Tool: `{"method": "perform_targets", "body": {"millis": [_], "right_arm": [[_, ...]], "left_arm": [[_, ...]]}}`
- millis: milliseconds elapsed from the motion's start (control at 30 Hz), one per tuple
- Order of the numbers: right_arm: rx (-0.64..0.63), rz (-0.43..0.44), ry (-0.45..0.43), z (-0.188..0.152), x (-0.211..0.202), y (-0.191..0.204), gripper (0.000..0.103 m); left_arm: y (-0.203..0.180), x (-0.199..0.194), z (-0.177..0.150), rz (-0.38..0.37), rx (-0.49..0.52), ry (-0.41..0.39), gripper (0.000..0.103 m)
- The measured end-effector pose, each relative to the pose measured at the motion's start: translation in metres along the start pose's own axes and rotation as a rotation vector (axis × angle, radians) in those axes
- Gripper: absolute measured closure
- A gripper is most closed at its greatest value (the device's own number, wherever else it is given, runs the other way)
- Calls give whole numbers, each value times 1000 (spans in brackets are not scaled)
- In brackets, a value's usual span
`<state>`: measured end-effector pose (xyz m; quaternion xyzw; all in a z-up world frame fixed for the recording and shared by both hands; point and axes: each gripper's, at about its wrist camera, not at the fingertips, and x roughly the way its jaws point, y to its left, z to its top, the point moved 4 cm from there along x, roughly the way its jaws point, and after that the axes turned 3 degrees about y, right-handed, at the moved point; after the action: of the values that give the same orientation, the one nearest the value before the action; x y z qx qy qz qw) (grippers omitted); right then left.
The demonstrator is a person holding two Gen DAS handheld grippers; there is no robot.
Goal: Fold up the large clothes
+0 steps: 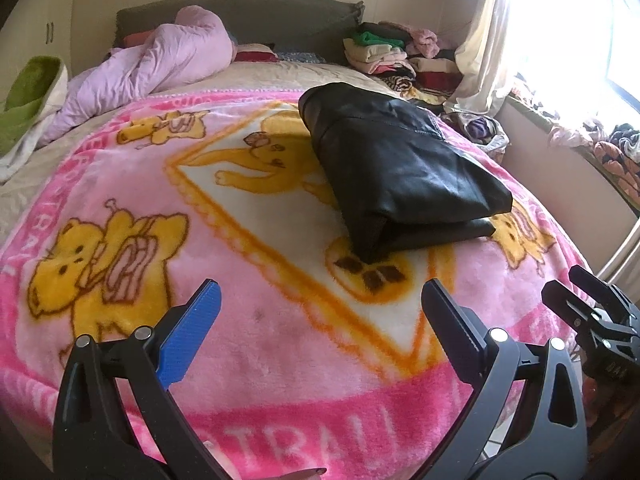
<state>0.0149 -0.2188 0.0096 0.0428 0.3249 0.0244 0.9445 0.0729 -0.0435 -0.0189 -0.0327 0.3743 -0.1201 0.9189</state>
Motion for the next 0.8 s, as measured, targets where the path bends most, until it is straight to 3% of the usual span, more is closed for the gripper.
{"method": "perform_targets", "body": {"millis": [800], "right_arm": [[-3,-9,-3,-3,-1,-2,4]], "left_arm": [[2,1,-1,33,8,4,9]]}}
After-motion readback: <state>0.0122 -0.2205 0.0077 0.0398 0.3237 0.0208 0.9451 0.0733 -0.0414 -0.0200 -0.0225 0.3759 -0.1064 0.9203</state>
